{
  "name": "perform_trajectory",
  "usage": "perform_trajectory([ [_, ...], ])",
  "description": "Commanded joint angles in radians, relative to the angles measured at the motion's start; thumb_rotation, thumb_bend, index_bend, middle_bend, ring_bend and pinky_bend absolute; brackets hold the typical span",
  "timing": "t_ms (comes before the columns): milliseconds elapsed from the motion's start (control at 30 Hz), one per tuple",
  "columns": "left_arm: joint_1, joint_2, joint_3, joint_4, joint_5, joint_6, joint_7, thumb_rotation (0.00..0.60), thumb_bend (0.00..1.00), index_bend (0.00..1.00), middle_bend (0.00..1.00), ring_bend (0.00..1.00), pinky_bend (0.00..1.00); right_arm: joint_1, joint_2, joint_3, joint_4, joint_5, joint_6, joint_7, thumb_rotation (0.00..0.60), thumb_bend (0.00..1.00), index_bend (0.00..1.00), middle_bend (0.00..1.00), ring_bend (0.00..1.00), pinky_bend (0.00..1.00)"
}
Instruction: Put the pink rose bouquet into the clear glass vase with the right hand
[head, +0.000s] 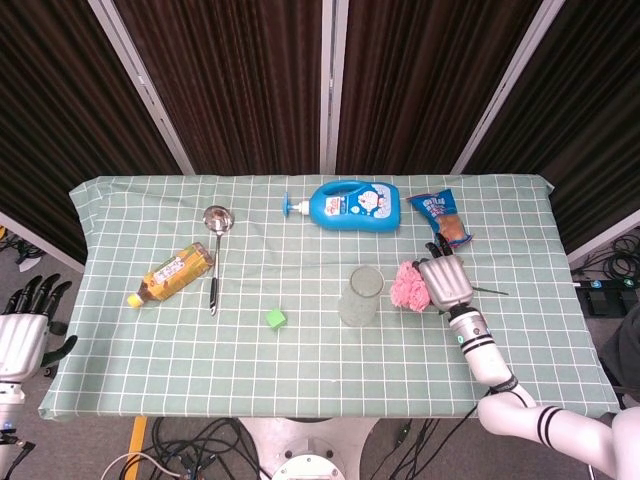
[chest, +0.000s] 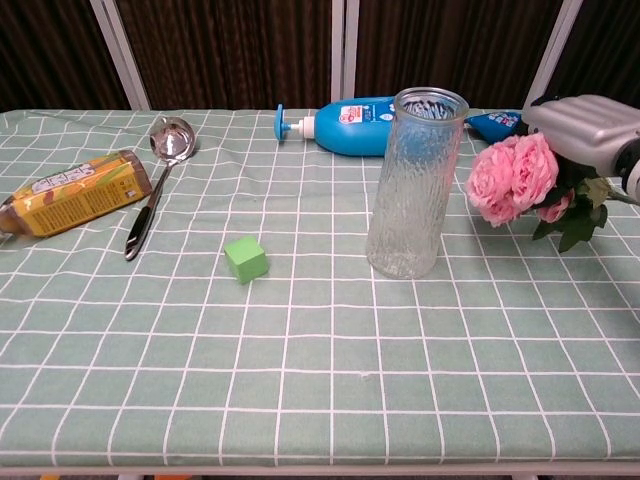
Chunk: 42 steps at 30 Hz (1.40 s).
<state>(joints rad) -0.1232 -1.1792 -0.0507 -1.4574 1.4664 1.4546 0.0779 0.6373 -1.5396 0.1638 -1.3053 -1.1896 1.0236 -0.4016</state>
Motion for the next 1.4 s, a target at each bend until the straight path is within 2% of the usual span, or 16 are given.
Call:
perform_trajectory([
  [33,-0.001,0.000,0.000,-0.002,0.001,-0.001,0.002,0.600,0.21,0.14,0.08,0.04,0.18,-0.021,0.108,0.045,-0.144,-0.033,0.072,0.040,0.600,0.21,0.60,0.57,0.17,0.00],
  [300,-0.010,-0.005,-0.002,-0.012,0.003,-0.009,0.023,0.600,0.21,0.14,0.08,0.04,0.18,-0.053,0.346,0.173,-0.467,-0.060,0.195,0.093,0.600,0.21,0.60,0.57,0.17,0.00],
  [400,-0.013,-0.004,-0.001,-0.021,0.001,-0.015,0.038,0.600,0.21,0.14,0.08,0.04,0.19,-0.050,0.408,0.220,-0.557,-0.042,0.199,0.127,0.600,0.21,0.60,0.57,0.17,0.00],
  [500,-0.014,-0.004,-0.003,-0.027,-0.003,-0.017,0.049,0.600,0.21,0.14,0.08,0.04,0.19,-0.042,0.438,0.264,-0.627,-0.027,0.188,0.221,0.600,0.21,0.60,0.57,0.18,0.00],
  [600,-0.014,-0.004,-0.004,-0.033,-0.003,-0.013,0.058,0.600,0.21,0.14,0.08,0.04,0.19,-0.033,0.424,0.295,-0.654,-0.053,0.195,0.361,0.600,0.21,0.60,0.57,0.18,0.00],
  [700,-0.014,-0.002,-0.003,-0.038,-0.004,-0.014,0.067,0.600,0.21,0.14,0.08,0.04,0.19,-0.025,0.389,0.307,-0.645,-0.086,0.222,0.443,0.600,0.21,0.60,0.57,0.18,0.00],
  [867,-0.015,0.000,-0.006,-0.036,-0.018,-0.024,0.064,0.600,0.21,0.14,0.08,0.04,0.19,0.002,0.330,0.327,-0.633,-0.107,0.273,0.457,0.600,0.21,0.60,0.58,0.18,0.00],
  [1033,-0.017,-0.004,-0.004,-0.030,-0.015,-0.026,0.061,0.600,0.21,0.14,0.08,0.04,0.19,0.026,0.295,0.345,-0.689,-0.078,0.275,0.500,0.600,0.21,0.60,0.58,0.18,0.00],
  [1200,-0.018,-0.004,-0.002,-0.030,-0.011,-0.025,0.062,0.600,0.21,0.14,0.08,0.04,0.19,0.025,0.254,0.341,-0.731,-0.027,0.266,0.602,0.600,0.21,0.60,0.59,0.18,0.00],
  [1400,-0.016,0.001,-0.005,-0.032,-0.014,-0.022,0.057,0.600,0.21,0.14,0.08,0.04,0.19,0.026,0.242,0.326,-0.725,0.030,0.220,0.661,0.600,0.21,0.60,0.59,0.18,0.00],
])
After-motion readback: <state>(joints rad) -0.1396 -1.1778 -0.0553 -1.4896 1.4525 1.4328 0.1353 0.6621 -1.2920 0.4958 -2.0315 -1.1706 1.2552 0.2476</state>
